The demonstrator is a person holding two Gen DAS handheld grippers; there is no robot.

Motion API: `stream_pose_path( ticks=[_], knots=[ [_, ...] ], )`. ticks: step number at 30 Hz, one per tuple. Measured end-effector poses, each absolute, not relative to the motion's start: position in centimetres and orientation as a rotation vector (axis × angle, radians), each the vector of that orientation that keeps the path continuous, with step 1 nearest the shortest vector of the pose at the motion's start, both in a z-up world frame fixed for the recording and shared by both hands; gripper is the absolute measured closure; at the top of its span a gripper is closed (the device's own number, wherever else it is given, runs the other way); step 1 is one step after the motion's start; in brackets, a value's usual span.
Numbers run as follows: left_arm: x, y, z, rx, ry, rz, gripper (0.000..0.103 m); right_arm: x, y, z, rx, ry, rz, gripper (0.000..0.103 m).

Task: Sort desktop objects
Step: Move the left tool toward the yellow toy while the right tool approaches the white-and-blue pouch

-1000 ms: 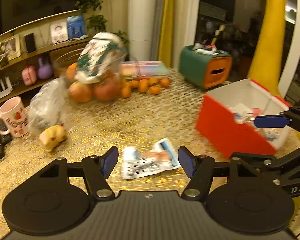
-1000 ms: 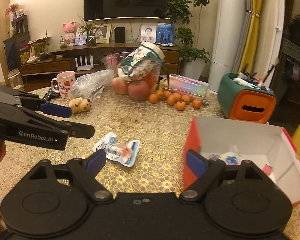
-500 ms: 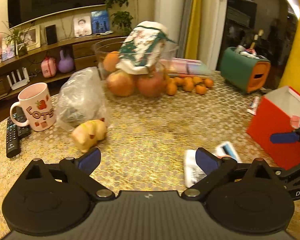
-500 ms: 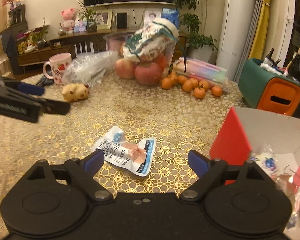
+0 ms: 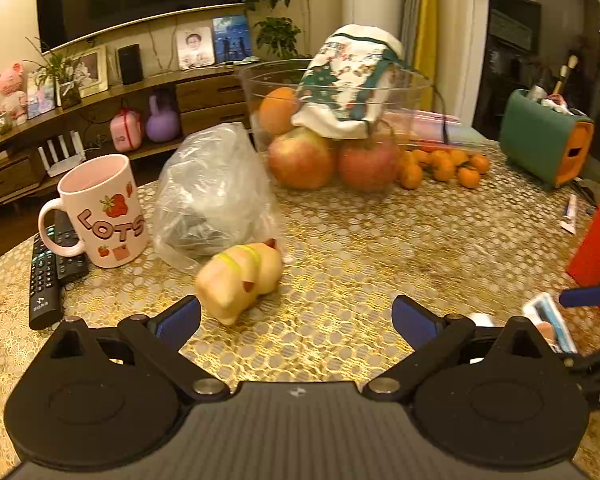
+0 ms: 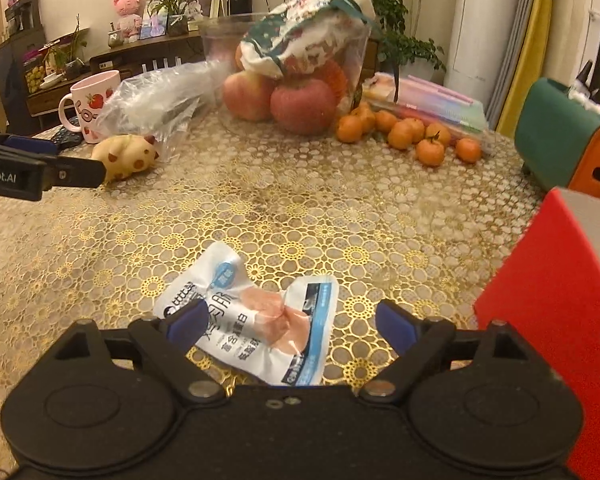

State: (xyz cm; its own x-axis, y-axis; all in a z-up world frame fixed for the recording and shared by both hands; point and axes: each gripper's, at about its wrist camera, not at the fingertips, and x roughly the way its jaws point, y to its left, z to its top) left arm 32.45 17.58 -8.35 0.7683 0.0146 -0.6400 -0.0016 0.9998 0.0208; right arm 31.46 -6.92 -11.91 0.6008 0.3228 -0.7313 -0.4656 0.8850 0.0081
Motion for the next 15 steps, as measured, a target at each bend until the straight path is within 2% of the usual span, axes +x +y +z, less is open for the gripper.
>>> stream_pose_path(
  ticks=[15],
  knots=[
    [34.6, 19.2, -9.7, 0.029, 0.695, 0.038, 0.001, 32.7, -5.8, -13.6, -0.184, 0.806, 0.531, 0.012]
  ],
)
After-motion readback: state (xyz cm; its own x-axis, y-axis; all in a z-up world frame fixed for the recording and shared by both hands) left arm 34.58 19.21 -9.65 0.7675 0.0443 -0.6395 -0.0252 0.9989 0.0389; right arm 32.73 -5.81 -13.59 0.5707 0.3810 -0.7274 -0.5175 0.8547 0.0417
